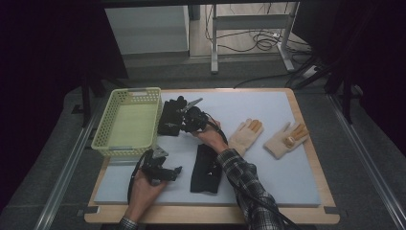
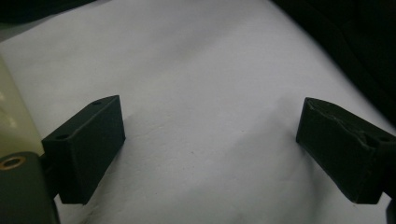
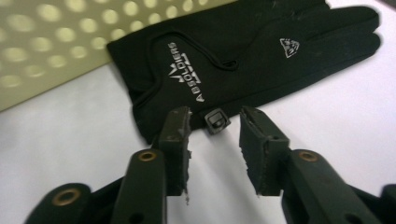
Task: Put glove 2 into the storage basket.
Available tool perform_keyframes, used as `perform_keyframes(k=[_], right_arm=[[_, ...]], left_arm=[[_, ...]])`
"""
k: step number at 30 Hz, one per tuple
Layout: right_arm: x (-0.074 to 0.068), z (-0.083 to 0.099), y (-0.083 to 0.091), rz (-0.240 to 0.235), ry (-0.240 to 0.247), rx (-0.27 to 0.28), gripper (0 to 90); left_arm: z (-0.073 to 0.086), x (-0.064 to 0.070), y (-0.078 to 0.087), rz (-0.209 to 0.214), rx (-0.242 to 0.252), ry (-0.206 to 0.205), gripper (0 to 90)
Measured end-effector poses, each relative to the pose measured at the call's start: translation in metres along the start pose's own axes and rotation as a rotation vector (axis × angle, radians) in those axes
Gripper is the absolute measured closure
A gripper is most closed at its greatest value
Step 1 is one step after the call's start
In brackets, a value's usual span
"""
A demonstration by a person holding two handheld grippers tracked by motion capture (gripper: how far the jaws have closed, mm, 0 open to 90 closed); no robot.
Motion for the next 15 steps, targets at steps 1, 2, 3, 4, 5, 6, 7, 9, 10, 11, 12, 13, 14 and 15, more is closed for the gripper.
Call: perform_keyframes(k=[1,2,3,4,5,6,7,9,10,11,12,13,14,15], right_arm=[[0.001,-0.001,-0.005,-0.001,-0.002,-0.007,59.8],[0.002,-0.002,-0.009,0.0,-0.002,-0.012,60.2],[0.002,-0.003,-0.013,-0.003,-0.006,-0.018,61.2],[0.002,-0.003,-0.017,-0.008,-0.006,-0.026,64.4],[0.002,-0.005,-0.017,-0.016,-0.002,-0.017,73.2],[0.001,-0.006,-0.018,-0.027,0.0,-0.018,75.8],[0.0,-0.006,-0.018,-0.02,0.003,-0.024,76.5],[-0.002,-0.006,-0.017,0.002,0.027,-0.036,76.7],[-0.003,-0.005,-0.016,0.016,0.044,-0.04,76.8],[-0.004,-0.004,-0.013,0.028,0.059,-0.042,76.7],[-0.006,-0.003,-0.009,0.028,0.059,-0.043,76.8],[-0.008,-0.001,-0.004,0.024,0.063,-0.038,76.7],[-0.01,0.001,0.003,0.021,0.071,-0.033,76.8],[-0.013,0.004,0.011,0.012,0.07,-0.036,76.7]], left_arm=[[0.0,0.0,0.0,0.0,0.0,0.0,8.0],[0.0,0.0,0.0,0.0,0.0,0.0,7.9],[0.0,0.0,0.0,0.0,0.0,0.0,7.9],[0.0,0.0,0.0,0.0,0.0,0.001,8.0],[0.0,0.0,0.0,0.0,0.0,0.001,7.9],[0.0,0.0,0.0,0.001,0.0,0.001,7.9],[0.0,0.0,0.0,0.001,0.0,0.001,7.9],[0.0,0.0,0.0,0.001,0.0,0.001,8.0],[0.0,0.0,0.0,0.0,0.0,0.0,8.0],[0.0,0.0,0.0,0.0,0.0,0.001,7.9],[0.0,0.0,0.0,0.0,0.0,0.0,7.9],[0.0,0.0,0.0,0.0,0.0,0.001,8.0],[0.0,0.0,0.0,0.0,0.0,0.0,7.9],[0.0,0.0,0.0,0.0,0.0,0.0,8.0]])
Point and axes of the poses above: each handheld gripper's, and its own axes: y roughly backward along the jaws, z roughly out of its underside, x roughly to its right, the point moved 4 cm from there along -y, roughly forward along the jaws, and after that the axes turned 11 degrees about -x, right-handed, at the moved point
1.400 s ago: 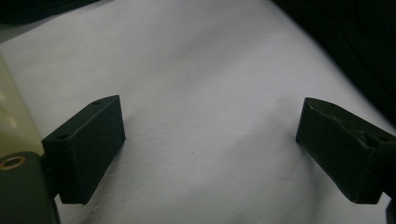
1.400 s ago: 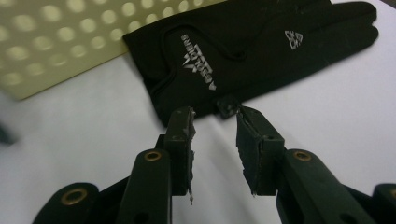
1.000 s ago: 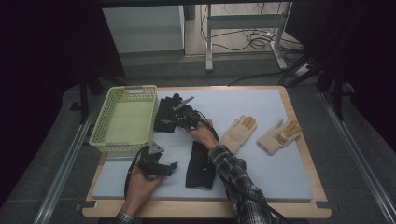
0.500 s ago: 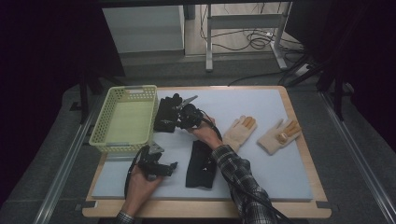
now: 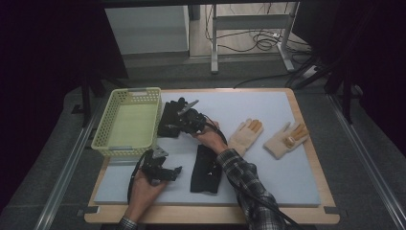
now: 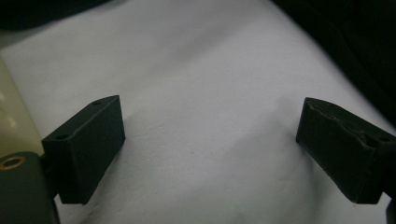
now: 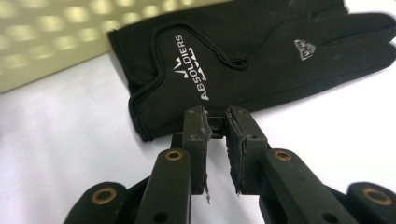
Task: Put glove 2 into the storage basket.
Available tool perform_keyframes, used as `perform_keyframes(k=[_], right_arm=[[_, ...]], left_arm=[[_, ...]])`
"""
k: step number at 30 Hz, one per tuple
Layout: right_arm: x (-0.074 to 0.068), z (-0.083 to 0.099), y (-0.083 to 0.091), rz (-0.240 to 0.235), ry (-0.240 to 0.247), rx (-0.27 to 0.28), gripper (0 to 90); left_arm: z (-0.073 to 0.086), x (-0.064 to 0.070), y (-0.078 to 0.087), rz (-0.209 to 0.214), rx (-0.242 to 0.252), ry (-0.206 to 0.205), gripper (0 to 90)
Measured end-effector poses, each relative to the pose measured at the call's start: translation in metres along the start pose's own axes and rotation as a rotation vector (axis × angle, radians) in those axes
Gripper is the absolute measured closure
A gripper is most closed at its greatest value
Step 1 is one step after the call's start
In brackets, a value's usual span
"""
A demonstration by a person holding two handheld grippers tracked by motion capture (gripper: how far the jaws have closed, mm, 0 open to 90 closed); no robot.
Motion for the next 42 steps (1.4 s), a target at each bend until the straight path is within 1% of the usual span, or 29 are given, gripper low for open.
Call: perform_keyframes(k=[2,3,4,5,6,7,8,10,12,15,18,20,21,24,25,26,27,28,29,30,31,33,34,37,38,42], right_arm=[[-0.007,0.008,0.013,-0.063,0.001,-0.032,76.2],[-0.01,0.012,0.02,-0.089,0.012,-0.039,75.5],[-0.012,0.015,0.024,-0.112,0.015,-0.049,71.1],[-0.011,0.017,0.026,-0.113,0.009,-0.05,64.7],[-0.01,0.016,0.027,-0.089,-0.003,-0.041,60.3],[-0.008,0.015,0.026,-0.071,-0.014,-0.034,58.0],[-0.006,0.013,0.024,-0.062,-0.025,-0.027,56.7],[-0.001,0.007,0.015,-0.048,-0.062,-0.006,55.0],[0.001,-0.001,0.006,-0.036,-0.078,0.019,53.3],[0.001,-0.013,-0.008,-0.037,-0.099,0.054,47.8],[-0.002,-0.021,-0.023,-0.028,-0.109,0.045,40.5],[-0.004,-0.024,-0.03,-0.026,-0.107,0.036,39.9],[-0.004,-0.025,-0.033,-0.023,-0.104,0.025,40.6],[-0.002,-0.023,-0.033,-0.078,-0.144,0.016,50.0],[-0.001,-0.022,-0.032,-0.084,-0.148,0.011,55.3],[-0.001,-0.021,-0.032,-0.084,-0.149,0.013,62.7],[0.0,-0.019,-0.032,-0.036,-0.148,0.007,73.8],[0.0,-0.019,-0.032,-0.031,-0.133,0.015,75.1],[0.0,-0.019,-0.032,-0.033,-0.146,0.018,77.1],[0.0,-0.018,-0.032,-0.03,-0.148,0.018,80.5],[-0.001,-0.018,-0.032,-0.022,-0.132,0.021,84.5],[-0.004,-0.018,-0.032,-0.001,-0.116,0.026,86.6],[-0.004,-0.018,-0.032,0.006,-0.115,0.026,87.1],[-0.005,-0.019,-0.031,0.01,-0.106,0.022,87.7],[-0.005,-0.019,-0.029,0.019,-0.097,0.022,87.8],[-0.004,-0.019,-0.02,0.01,-0.108,0.045,87.8]], left_arm=[[0.0,0.0,0.0,-0.001,-0.002,-0.001,7.9],[0.0,0.0,0.0,0.0,-0.002,0.0,7.9],[0.0,0.0,0.0,0.001,-0.002,0.001,7.9],[0.0,0.0,0.0,0.001,-0.002,0.0,7.9],[0.0,0.0,0.0,0.001,-0.002,0.0,7.9],[0.0,0.0,0.0,-0.001,-0.003,-0.001,7.9],[0.0,0.0,0.0,-0.001,-0.002,-0.001,7.9],[0.0,0.0,0.0,0.001,-0.001,0.001,7.9],[0.0,0.0,0.0,0.001,-0.001,0.001,7.9],[0.0,0.0,0.0,-0.001,-0.001,-0.001,7.9],[0.0,0.0,0.0,0.001,-0.001,0.001,7.9],[0.0,0.0,0.0,0.001,-0.001,0.0,7.9],[0.0,0.0,0.0,-0.001,-0.001,-0.002,7.9],[0.0,0.0,0.0,0.0,-0.001,0.0,7.9],[0.0,0.0,0.0,0.0,-0.001,0.0,7.9],[0.0,0.0,0.0,0.0,-0.001,0.0,7.9],[0.0,0.0,0.0,-0.001,0.0,-0.003,7.9],[0.0,0.0,0.0,0.001,-0.001,0.0,7.9],[0.0,0.0,0.0,0.0,0.001,0.0,7.9],[0.0,0.0,0.0,-0.001,0.001,-0.003,7.9],[0.0,0.0,0.0,0.0,-0.001,0.0,7.9],[0.0,0.0,0.0,-0.001,0.001,-0.003,7.9],[0.0,0.0,0.0,-0.001,0.001,-0.003,7.9],[0.0,0.0,0.0,-0.001,0.001,-0.003,7.9],[0.0,0.0,0.0,0.0,-0.001,0.0,7.9],[0.0,0.0,0.0,0.001,-0.001,0.0,7.9]])
Point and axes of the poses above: each handheld gripper's, and its own axes: y roughly backward along the jaws, z roughly out of its underside, x roughly to its right, the point moved 4 cm from there along -y, roughly forward along the jaws, and after that the axes turned 11 degrees about -x, right-handed, at the moved point
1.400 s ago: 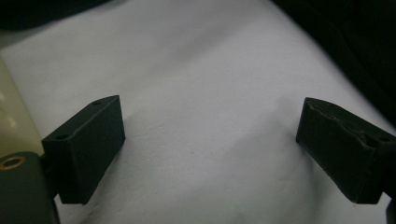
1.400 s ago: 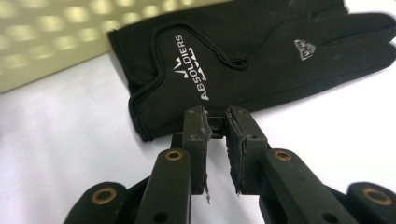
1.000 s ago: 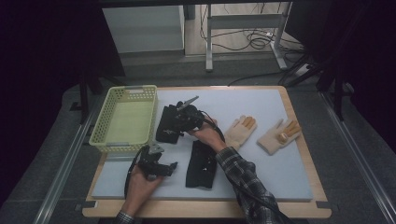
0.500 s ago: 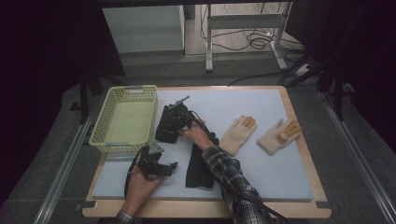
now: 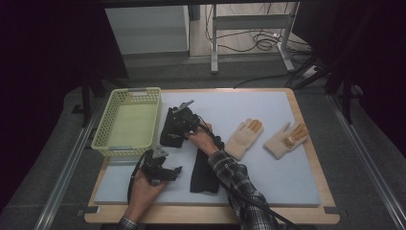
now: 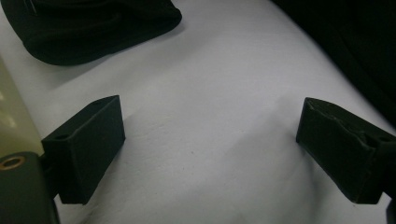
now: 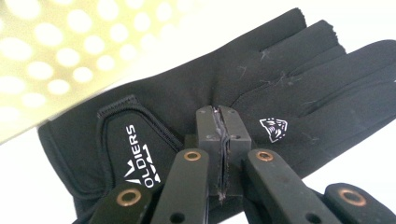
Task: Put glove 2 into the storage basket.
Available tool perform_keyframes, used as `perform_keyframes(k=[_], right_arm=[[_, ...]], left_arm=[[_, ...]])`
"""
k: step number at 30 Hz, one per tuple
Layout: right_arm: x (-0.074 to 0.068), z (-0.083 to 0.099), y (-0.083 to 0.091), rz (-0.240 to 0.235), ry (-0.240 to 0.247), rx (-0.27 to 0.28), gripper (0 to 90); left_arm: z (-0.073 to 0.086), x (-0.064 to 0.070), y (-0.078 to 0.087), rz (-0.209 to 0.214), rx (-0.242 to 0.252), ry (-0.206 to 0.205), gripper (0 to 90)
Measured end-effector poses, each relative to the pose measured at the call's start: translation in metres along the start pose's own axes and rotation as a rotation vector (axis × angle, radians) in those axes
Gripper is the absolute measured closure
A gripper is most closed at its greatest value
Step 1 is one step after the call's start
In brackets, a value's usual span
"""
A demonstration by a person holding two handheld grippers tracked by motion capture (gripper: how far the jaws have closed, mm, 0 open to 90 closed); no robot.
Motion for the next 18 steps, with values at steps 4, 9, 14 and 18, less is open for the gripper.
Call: perform_keyframes(k=[4,9,14,18], right_arm=[[0.002,-0.001,0.017,0.005,-0.01,0.02,87.7],[0.001,0.002,0.042,0.006,-0.002,0.053,87.7],[0.0,0.008,0.066,0.008,0.002,0.076,87.7],[-0.002,0.017,0.087,0.007,0.006,0.096,87.7]], left_arm=[[0.0,0.0,0.0,-0.001,0.0,-0.002,7.9],[0.0,0.0,0.0,-0.002,-0.001,-0.003,7.9],[0.0,0.0,0.0,-0.001,0.002,-0.003,7.9],[0.0,0.0,0.0,-0.002,0.002,-0.003,7.9]])
Point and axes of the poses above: each handheld gripper's, and its own axes: y roughly backward along the jaws, z roughly out of its underside, x roughly to its right, the point moved 4 cm from there along -y, roughly forward along the jaws, and after that the axes turned 11 degrees about -x, right-handed, at the moved point
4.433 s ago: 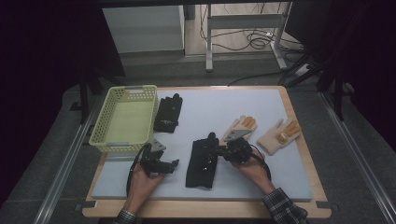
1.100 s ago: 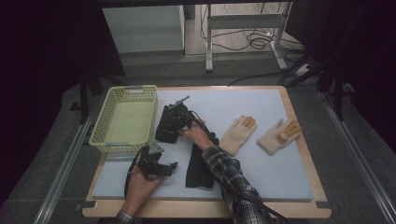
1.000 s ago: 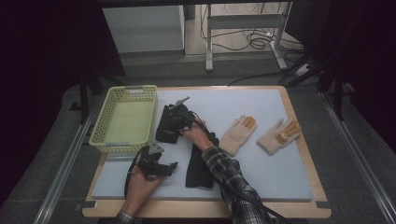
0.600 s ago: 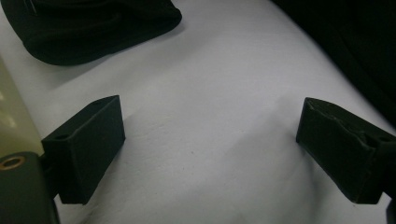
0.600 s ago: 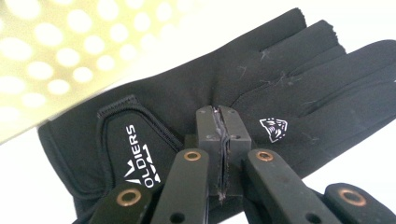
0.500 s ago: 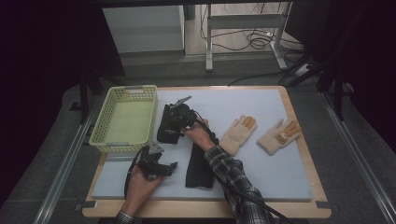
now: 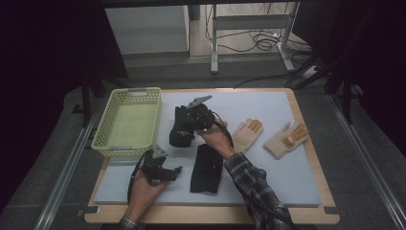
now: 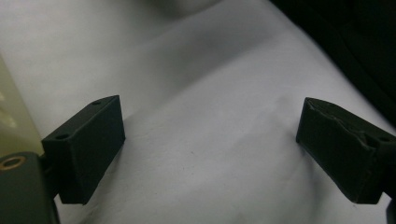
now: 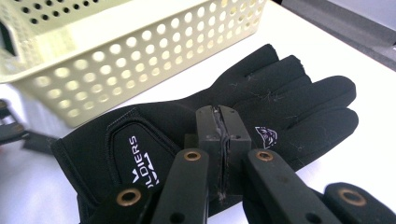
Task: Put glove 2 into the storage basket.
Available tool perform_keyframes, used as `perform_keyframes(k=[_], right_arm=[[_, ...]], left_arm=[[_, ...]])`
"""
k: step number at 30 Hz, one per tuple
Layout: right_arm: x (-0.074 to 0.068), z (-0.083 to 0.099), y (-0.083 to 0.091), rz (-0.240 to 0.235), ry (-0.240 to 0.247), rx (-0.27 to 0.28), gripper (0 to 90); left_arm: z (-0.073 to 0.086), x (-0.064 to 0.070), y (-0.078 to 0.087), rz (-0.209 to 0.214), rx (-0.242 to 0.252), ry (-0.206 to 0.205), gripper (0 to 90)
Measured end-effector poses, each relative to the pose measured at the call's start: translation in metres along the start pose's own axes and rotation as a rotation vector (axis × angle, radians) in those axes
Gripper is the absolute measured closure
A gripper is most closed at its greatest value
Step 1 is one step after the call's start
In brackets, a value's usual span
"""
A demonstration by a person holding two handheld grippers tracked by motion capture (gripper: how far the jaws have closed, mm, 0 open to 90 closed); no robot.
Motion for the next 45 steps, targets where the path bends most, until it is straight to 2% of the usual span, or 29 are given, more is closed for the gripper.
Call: perform_keyframes(k=[5,15,20,24,29,38,41,45], right_arm=[[-0.006,0.014,0.028,0.011,0.011,0.023,87.7],[-0.029,0.061,0.075,0.018,0.01,0.009,87.7],[-0.043,0.083,0.094,0.031,0.008,0.002,87.6],[-0.056,0.098,0.103,0.038,0.002,-0.009,87.7],[-0.067,0.112,0.098,0.045,-0.006,-0.022,87.6],[-0.073,0.13,0.062,0.043,-0.035,-0.084,86.9],[-0.074,0.139,0.05,0.049,-0.02,-0.11,84.4],[-0.071,0.142,0.048,0.021,-0.05,-0.094,75.9]], left_arm=[[0.0,0.0,0.0,-0.001,0.001,-0.002,7.9],[0.0,0.0,0.0,0.0,0.004,0.004,7.9],[0.0,0.0,0.0,0.0,0.003,0.004,7.9],[0.0,0.0,0.0,0.0,0.002,0.0,7.9],[0.0,0.0,0.0,0.0,0.001,0.0,7.9],[0.0,0.0,0.0,-0.002,0.002,0.0,7.9],[0.0,0.0,0.0,-0.002,0.002,0.0,7.9],[0.0,0.0,0.0,-0.002,0.001,0.0,7.9]])
Point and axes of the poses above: each handheld gripper's, and its own axes: y roughly backward along the jaws, z roughly out of its underside, x roughly to its right, the point moved 4 cm from there along -y, roughly forward along the jaws, and after that the axes turned 11 degrees about -x, right-handed, at the moved point
